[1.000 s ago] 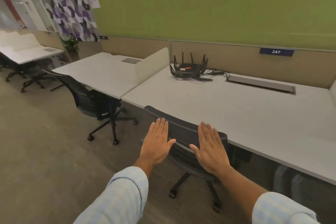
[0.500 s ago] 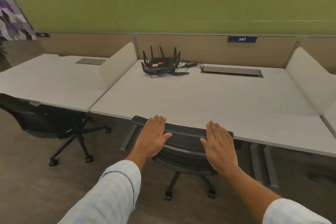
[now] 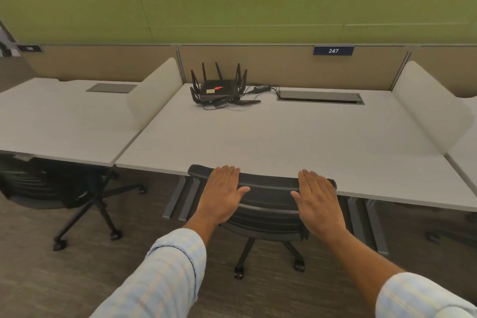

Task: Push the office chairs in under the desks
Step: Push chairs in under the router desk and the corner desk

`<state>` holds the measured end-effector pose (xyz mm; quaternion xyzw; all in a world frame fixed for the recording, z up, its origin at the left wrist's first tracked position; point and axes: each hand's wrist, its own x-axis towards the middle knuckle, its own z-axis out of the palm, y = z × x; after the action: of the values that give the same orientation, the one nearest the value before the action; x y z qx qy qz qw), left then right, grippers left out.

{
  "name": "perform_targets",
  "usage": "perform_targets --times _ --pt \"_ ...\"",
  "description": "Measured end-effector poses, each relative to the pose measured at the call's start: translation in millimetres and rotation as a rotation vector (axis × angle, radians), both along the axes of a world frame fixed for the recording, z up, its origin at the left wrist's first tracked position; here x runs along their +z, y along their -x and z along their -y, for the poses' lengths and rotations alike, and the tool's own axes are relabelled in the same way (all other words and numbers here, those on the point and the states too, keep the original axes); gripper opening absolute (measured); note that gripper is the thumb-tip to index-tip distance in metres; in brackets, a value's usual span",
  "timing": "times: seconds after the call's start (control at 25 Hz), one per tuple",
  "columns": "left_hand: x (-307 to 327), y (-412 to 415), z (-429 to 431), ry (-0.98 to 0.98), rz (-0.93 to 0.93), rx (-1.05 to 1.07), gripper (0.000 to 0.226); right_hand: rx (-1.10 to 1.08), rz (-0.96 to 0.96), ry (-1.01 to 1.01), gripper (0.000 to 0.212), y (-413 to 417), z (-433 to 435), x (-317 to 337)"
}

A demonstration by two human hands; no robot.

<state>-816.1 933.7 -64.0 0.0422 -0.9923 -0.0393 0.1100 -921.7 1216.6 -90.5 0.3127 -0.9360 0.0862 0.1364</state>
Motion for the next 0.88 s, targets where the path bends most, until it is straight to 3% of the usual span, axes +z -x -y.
perform_targets --times 0.32,0.88 --pt "-3 1 1 0.005 -0.03 -0.008 0.077 -0.004 0.018 -0.006 0.068 4 -1 -4" --pt "5 -9 -11 -0.001 0.085 0.026 0.078 -0.114 0.113 -0.147 0.081 -22 2 15"
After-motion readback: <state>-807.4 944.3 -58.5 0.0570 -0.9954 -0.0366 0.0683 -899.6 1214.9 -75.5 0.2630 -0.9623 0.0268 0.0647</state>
